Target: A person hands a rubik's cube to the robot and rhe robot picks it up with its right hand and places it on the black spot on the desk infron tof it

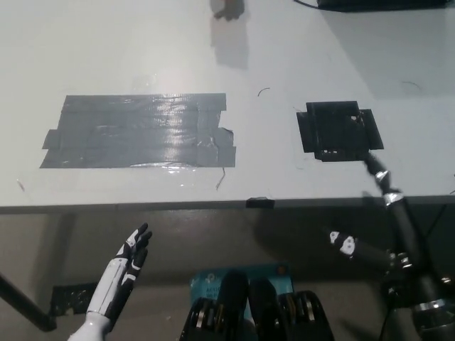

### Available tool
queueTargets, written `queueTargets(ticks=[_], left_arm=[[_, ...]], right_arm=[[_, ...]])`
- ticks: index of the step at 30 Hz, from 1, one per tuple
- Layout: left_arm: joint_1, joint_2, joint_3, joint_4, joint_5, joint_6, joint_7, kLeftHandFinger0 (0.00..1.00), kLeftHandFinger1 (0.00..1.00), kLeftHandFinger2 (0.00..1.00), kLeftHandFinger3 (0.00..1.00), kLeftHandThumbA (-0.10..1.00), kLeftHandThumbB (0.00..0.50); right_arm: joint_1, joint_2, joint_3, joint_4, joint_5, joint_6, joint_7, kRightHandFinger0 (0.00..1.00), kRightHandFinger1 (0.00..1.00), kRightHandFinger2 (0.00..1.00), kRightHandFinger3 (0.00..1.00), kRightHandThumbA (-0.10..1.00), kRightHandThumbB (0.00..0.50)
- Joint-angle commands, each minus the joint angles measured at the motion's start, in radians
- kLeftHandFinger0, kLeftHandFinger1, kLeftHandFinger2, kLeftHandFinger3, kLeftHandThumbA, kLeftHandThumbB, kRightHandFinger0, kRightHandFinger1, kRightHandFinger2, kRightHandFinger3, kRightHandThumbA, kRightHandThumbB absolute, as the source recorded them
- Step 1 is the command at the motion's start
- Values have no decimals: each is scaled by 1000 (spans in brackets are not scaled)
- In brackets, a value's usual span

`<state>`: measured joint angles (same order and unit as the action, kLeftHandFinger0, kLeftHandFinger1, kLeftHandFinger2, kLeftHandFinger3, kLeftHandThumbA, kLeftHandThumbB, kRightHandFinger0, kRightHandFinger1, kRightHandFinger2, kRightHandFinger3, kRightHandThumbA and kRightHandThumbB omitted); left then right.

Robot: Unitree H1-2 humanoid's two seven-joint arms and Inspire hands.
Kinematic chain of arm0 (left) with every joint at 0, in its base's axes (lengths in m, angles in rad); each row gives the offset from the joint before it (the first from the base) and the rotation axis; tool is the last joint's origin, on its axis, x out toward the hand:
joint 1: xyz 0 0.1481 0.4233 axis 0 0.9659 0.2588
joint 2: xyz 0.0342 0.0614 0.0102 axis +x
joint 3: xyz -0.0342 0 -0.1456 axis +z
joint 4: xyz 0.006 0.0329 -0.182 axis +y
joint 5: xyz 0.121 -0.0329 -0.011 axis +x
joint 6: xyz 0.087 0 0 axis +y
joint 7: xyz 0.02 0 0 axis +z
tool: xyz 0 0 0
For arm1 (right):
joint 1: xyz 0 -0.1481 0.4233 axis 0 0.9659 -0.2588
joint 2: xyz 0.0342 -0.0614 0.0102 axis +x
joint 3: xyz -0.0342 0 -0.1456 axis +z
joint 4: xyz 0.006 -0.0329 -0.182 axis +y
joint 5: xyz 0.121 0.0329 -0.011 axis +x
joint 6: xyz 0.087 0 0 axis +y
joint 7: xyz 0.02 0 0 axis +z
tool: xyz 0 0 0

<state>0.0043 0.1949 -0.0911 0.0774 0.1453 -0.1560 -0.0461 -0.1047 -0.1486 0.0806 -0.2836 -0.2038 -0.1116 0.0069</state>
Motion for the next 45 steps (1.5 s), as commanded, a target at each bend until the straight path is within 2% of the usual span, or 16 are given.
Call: queueTargets(ticks=[1, 4, 5, 6, 9, 12, 15, 18, 22, 23, 25, 28, 32, 37, 42, 45], left_arm=[[31, -12, 10, -3, -4, -70, 16, 1000, 1000, 1000, 1000, 1000, 178], [42, -18, 12, 1, -3, -90, 22, 1000, 1000, 1000, 1000, 1000, 191], [46, -18, 12, 0, -1, -91, 22, 1000, 1000, 1000, 1000, 1000, 194], [50, -18, 12, -2, 1, -92, 21, 1000, 1000, 1000, 1000, 1000, 193], [62, -15, 11, 1, 2, -101, 16, 1000, 1000, 1000, 1000, 1000, 168], [67, -17, 10, 6, 3, -113, 17, 1000, 1000, 1000, 1000, 1000, 163], [76, -22, 9, 8, -3, -122, 16, 1000, 1000, 1000, 1000, 1000, 170], [86, -22, 6, 12, 8, -134, 19, 1000, 1000, 1000, 1000, 1000, 168], [96, -25, 7, 3, 5, -122, 17, 1000, 1000, 1000, 1000, 1000, 184], [97, -23, 6, -1, 7, -114, 14, 1000, 1000, 1000, 1000, 1000, 183], [98, -22, 6, -7, 0, -105, 7, 1000, 1000, 1000, 1000, 1000, 178], [94, -21, 6, 0, 5, -111, 10, 1000, 1000, 1000, 1000, 1000, 175], [90, -20, 6, -6, 9, -109, 11, 1000, 1000, 1000, 1000, 1000, 191], [87, -22, 7, -14, -5, -91, 2, 1000, 1000, 1000, 1000, 1000, 197], [86, -18, 6, -20, -5, -85, -1, 1000, 1000, 1000, 1000, 987, 172], [84, -20, 6, -15, -8, -91, -2, 1000, 1000, 1000, 1000, 979, 166]], right_arm=[[-67, -12, -33, -153, 44, 90, 30, 1000, 1000, 1000, 1000, 956, 388], [-138, -12, -40, -175, 47, 173, 50, 1000, 1000, 1000, 1000, 927, 392], [-151, -11, -38, -171, 44, 183, 52, 1000, 1000, 1000, 1000, 924, 363], [-177, -6, -35, -162, 33, 209, 54, 1000, 1000, 1000, 1000, 933, 392], [-255, -7, -25, -115, 12, 283, 72, 1000, 1000, 1000, 1000, 986, 413], [-330, -14, -9, -28, 4, 300, 90, 1000, 1000, 1000, 1000, 983, 381], [-413, -14, 11, 82, -4, 315, 105, 1000, 1000, 1000, 1000, 960, 374], [-496, -12, 34, 200, -12, 311, 119, 1000, 1000, 1000, 1000, 951, 367], [-581, 7, 39, 346, 8, 277, 115, 1000, 1000, 1000, 1000, 870, 376], [-620, 9, 44, 413, 5, 277, 117, 1000, 1000, 1000, 1000, 885, 405], [-658, 12, 45, 476, 5, 293, 118, 1000, 1000, 1000, 1000, 887, 414], [-714, 12, 51, 581, -7, 276, 108, 1000, 1000, 1000, 1000, 883, 401], [-789, 10, 56, 714, -13, 280, 104, 1000, 1000, 1000, 1000, 920, 442], [-857, 13, 49, 840, -11, 273, 86, 1000, 1000, 1000, 1000, 892, 447], [-890, 8, 48, 899, -4, 265, 95, 1000, 1000, 1000, 1000, 872, 441], [-922, -5, 64, 946, -16, 269, 110, 1000, 1000, 1000, 1000, 887, 463]])
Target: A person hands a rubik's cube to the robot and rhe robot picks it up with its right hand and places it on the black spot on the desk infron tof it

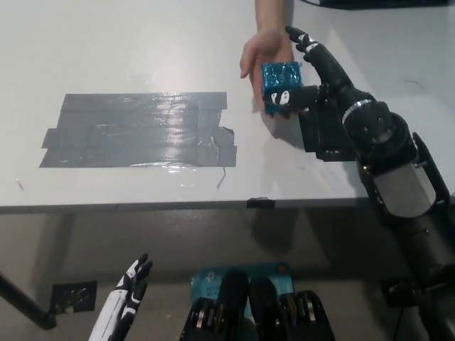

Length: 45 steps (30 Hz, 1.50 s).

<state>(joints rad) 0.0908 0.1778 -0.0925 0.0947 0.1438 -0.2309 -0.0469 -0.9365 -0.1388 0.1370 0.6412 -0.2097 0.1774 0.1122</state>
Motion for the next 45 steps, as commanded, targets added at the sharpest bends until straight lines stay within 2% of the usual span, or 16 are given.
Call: queueTargets(ticks=[1, 9, 11, 13, 16, 17, 18, 19, 20, 21, 23, 24, 29, 37, 42, 45], left_arm=[[-5, -3, 8, -28, -8, -19, -1, 1000, 1000, 1000, 1000, 973, 164], [-18, 0, 6, -29, -2, -15, -3, 1000, 1000, 1000, 1000, 988, 167], [-23, 0, 8, -24, -11, -18, -5, 1000, 1000, 1000, 1000, 987, 168], [-30, 0, 8, -23, -13, -14, -7, 1000, 1000, 1000, 1000, 985, 172], [-33, 1, 8, -28, -10, -5, -8, 1000, 1000, 1000, 1000, 982, 173], [-34, 2, 7, -31, -8, -4, -8, 1000, 1000, 1000, 1000, 984, 165], [-37, 4, 7, -33, -7, -5, -10, 1000, 1000, 1000, 1000, 984, 164], [-37, 5, 6, -33, -4, -8, -9, 1000, 1000, 1000, 1000, 990, 163], [-42, 4, 6, -32, -5, -7, -10, 1000, 1000, 1000, 1000, 991, 164], [-44, 4, 7, -31, -8, -8, -11, 1000, 1000, 1000, 1000, 990, 165], [-49, 5, 7, -26, -7, -11, -10, 1000, 1000, 1000, 1000, 994, 166], [-50, 5, 6, -25, -4, -12, -9, 1000, 1000, 1000, 1000, 997, 159], [-59, 7, 10, -30, -6, 1, -11, 1000, 1000, 1000, 1000, 1000, 174], [-65, 6, 13, -25, -6, 3, -7, 1000, 1000, 1000, 1000, 990, 155], [-64, 8, 15, -21, -2, -5, -3, 1000, 1000, 1000, 1000, 992, 142], [-60, 8, 15, -29, 3, 6, -3, 1000, 1000, 1000, 1000, 996, 141]], right_arm=[[-101, -20, 14, 36, -14, -26, 11, 1000, 1000, 1000, 1000, 885, 467], [-167, -54, 57, 140, -15, -63, 82, 1000, 1000, 1000, 1000, 778, 500], [-178, -61, 68, 158, -8, -72, 111, 1000, 1000, 1000, 1000, 650, 499], [-186, -77, 87, 162, 4, -68, 181, 1000, 1000, 1000, 1000, 539, 439], [-194, -91, 123, 166, -21, -51, 209, 1000, 1000, 1000, 1000, 350, 424], [-197, -94, 138, 170, -31, -42, 213, 616, 684, 740, 839, 230, 412], [-201, -97, 154, 176, -41, -29, 219, 418, 517, 532, 510, 109, 367], [-195, -98, 165, 172, -56, -33, 205, 301, 396, 382, 307, -33, 332], [-195, -102, 173, 168, -64, -33, 195, 86, 355, 485, 325, -97, 322], [-195, -103, 179, 165, -69, -30, 188, 70, 377, 575, 375, -99, 317], [-187, -106, 179, 156, -71, -37, 176, 125, 615, 900, 703, -100, 282], [-185, -107, 176, 153, -69, -37, 175, 233, 714, 956, 817, -100, 264], [-162, -111, 136, 122, -57, -78, 117, 282, 774, 1000, 975, -100, 229], [-128, -115, 59, 37, -62, -92, 12, 347, 826, 1000, 1000, -100, 134], [-126, -121, -9, 23, -77, -166, -108, 337, 741, 1000, 1000, -100, 138], [-116, -128, -39, 12, -82, -170, -143, 400, 817, 1000, 1000, -100, 132]])
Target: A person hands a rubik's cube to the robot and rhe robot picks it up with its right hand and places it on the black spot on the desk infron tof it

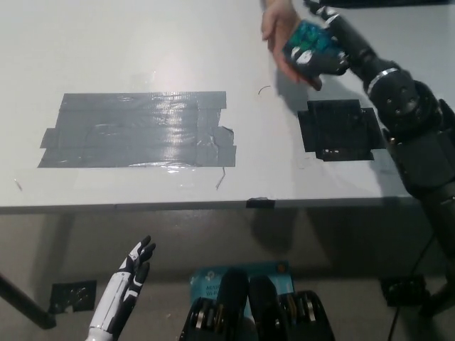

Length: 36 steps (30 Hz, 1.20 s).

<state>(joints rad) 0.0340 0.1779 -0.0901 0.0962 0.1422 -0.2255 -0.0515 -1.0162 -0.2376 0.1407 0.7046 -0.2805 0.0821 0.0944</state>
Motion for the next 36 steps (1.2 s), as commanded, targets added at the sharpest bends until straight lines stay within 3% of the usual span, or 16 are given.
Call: queueTargets(ticks=[1, 5, 6, 8, 10, 13, 17, 21, 22, 23, 24, 25, 26, 27, 29, 36], left_arm=[[-2, 7, 13, -31, 5, 3, 2, 1000, 1000, 1000, 1000, 996, 140], [7, 6, 12, -36, 0, 11, -1, 1000, 1000, 1000, 1000, 987, 136], [11, 6, 11, -37, -1, 7, -2, 1000, 1000, 1000, 1000, 978, 122], [13, 4, 13, -36, -11, 3, -4, 1000, 1000, 1000, 1000, 955, 121], [12, 4, 11, -32, -7, -8, -2, 1000, 1000, 1000, 1000, 950, 108], [11, 4, 10, -27, -9, -20, -2, 1000, 1000, 1000, 1000, 945, 94], [10, 3, 10, -30, -11, -6, -4, 1000, 1000, 1000, 1000, 939, 100], [9, 5, 9, -24, -20, -12, -10, 1000, 1000, 1000, 1000, 917, 87], [3, 6, 9, -25, -22, -7, -13, 1000, 1000, 1000, 1000, 914, 93], [3, 6, 9, -26, -23, -2, -14, 1000, 1000, 1000, 1000, 913, 93], [3, 8, 8, -29, -16, 2, -13, 1000, 1000, 1000, 1000, 914, 93], [1, 9, 9, -30, -16, 4, -14, 1000, 1000, 1000, 1000, 914, 94], [1, 9, 8, -32, -18, 7, -16, 1000, 1000, 1000, 1000, 914, 94], [-1, 10, 8, -32, -17, 5, -17, 1000, 1000, 1000, 1000, 914, 84], [-5, 10, 9, -31, -17, 6, -20, 1000, 1000, 1000, 1000, 914, 90], [-8, 9, 9, -36, -14, 22, -22, 1000, 1000, 1000, 1000, 910, 128]], right_arm=[[-32, -33, -51, -50, -9, -79, -126, 373, 796, 1000, 1000, -100, 129], [10, -49, -77, -67, -3, -72, -129, 259, 680, 1000, 1000, -100, 135], [29, -56, -71, -78, -18, -60, -128, 206, 577, 939, 1000, -100, 136], [51, -63, -66, -75, -22, -80, -129, 137, 501, 858, 1000, -100, 129], [74, -62, -65, -64, -24, -82, -141, 168, 582, 957, 1000, -100, 135], [99, -55, -65, -46, -18, -75, -145, 181, 622, 1000, 1000, -100, 129], [129, -50, -41, 29, -32, -155, -165, 157, 552, 906, 991, -100, 153], [147, -31, -28, 119, -26, -181, -177, 116, 518, 879, 926, -100, 146], [143, -31, -29, 130, -20, -171, -172, 186, 603, 968, 981, -100, 188], [141, -31, -26, 140, -23, -165, -173, 236, 628, 940, 936, -100, 198], [135, -36, -12, 150, -37, -153, -166, 440, 849, 1000, 1000, -24, 291], [135, -38, -13, 144, -25, -144, -142, 776, 1000, 1000, 1000, 191, 336], [138, -43, -18, 129, 0, -126, -94, 1000, 1000, 1000, 1000, 323, 366], [136, -55, 2, 118, -16, -110, -71, 1000, 1000, 1000, 1000, 537, 419], [134, -79, 49, 76, -90, -80, -93, 1000, 1000, 1000, 1000, 701, 470], [137, -75, 7, -38, -103, -117, -237, 1000, 1000, 1000, 1000, 840, 471]])
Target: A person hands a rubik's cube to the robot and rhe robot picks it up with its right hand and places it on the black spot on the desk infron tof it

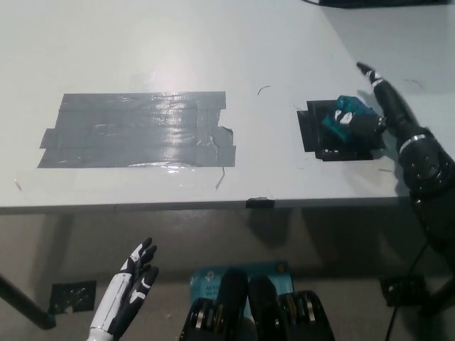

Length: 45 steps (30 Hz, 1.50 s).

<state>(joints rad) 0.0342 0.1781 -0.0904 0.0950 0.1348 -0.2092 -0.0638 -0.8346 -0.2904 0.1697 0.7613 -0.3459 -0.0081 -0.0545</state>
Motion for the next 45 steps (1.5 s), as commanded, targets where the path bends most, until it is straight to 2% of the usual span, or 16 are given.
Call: queueTargets(ticks=[1, 5, 10, 17, 20, 21, 22, 24, 25, 26, 29, 32, 35, 38, 39, 45], left_arm=[[-9, 9, 6, -37, -3, 9, -11, 1000, 1000, 1000, 1000, 911, 132], [-12, 10, 7, -39, -6, 13, -12, 1000, 1000, 1000, 1000, 903, 135], [-10, 11, 4, -46, 0, 19, -13, 1000, 1000, 1000, 1000, 927, 155], [-27, 11, 2, -37, 3, 16, -16, 1000, 1000, 1000, 1000, 934, 154], [-32, 16, 4, -40, 3, 19, -16, 1000, 1000, 1000, 1000, 935, 154], [-32, 16, 5, -42, 1, 21, -16, 1000, 1000, 1000, 1000, 928, 157], [-31, 16, 7, -43, -1, 22, -15, 1000, 1000, 1000, 1000, 926, 157], [-29, 17, 7, -44, -1, 29, -16, 1000, 1000, 1000, 1000, 920, 145], [-29, 18, 7, -46, -4, 33, -19, 1000, 1000, 1000, 1000, 917, 140], [-30, 18, 7, -46, -6, 38, -21, 1000, 1000, 1000, 1000, 916, 140], [-33, 20, 8, -33, -6, 30, -20, 1000, 1000, 1000, 1000, 911, 143], [-21, 17, 6, -28, -1, 16, -14, 1000, 1000, 1000, 1000, 913, 151], [2, 9, -1, -29, 3, 14, -12, 1000, 1000, 1000, 1000, 937, 146], [32, 8, 5, -21, -5, -15, -4, 1000, 1000, 1000, 1000, 942, 138], [40, 5, 6, -18, -8, -23, -2, 1000, 1000, 1000, 1000, 943, 131], [38, -7, 14, 12, -7, -66, 18, 1000, 1000, 1000, 1000, 1000, 159]], right_arm=[[-35, -28, -32, -155, -42, -21, -95, 1000, 1000, 1000, 1000, 869, 481], [-25, -43, -71, -317, -35, -5, -79, 1000, 1000, 1000, 1000, 913, 468], [-46, -46, -160, -490, 37, 10, -39, 1000, 1000, 1000, 1000, 909, 490], [1, -60, -229, -880, 71, 112, 25, 1000, 1000, 1000, 1000, 966, 499], [129, -33, -219, -1133, 88, 158, 58, 1000, 1000, 1000, 1000, 954, 474], [187, -18, -212, -1217, 98, 161, 61, 1000, 1000, 1000, 1000, 955, 445], [232, -7, -206, -1270, 102, 154, 60, 1000, 1000, 1000, 1000, 956, 435], [373, 29, -186, -1396, 121, 146, 55, 1000, 1000, 1000, 1000, 933, 372], [430, 45, -179, -1427, 131, 132, 48, 1000, 1000, 1000, 1000, 927, 366], [510, 66, -165, -1455, 120, 102, 34, 1000, 1000, 1000, 1000, 971, 350], [683, 141, -121, -1440, 86, -1, -18, 1000, 1000, 1000, 1000, 966, 288], [799, 211, -76, -1343, 59, -84, -58, 1000, 1000, 1000, 1000, 1000, 260], [875, 258, -62, -1189, 53, -225, -103, 1000, 1000, 1000, 1000, 984, 165], [916, 295, -65, -1013, 83, -289, -114, 1000, 1000, 1000, 1000, 988, 179], [913, 292, -72, -929, 84, -284, -109, 1000, 1000, 1000, 1000, 1000, 212], [886, 271, -70, -749, 178, -257, 0, 1000, 1000, 1000, 1000, 1000, 253]])
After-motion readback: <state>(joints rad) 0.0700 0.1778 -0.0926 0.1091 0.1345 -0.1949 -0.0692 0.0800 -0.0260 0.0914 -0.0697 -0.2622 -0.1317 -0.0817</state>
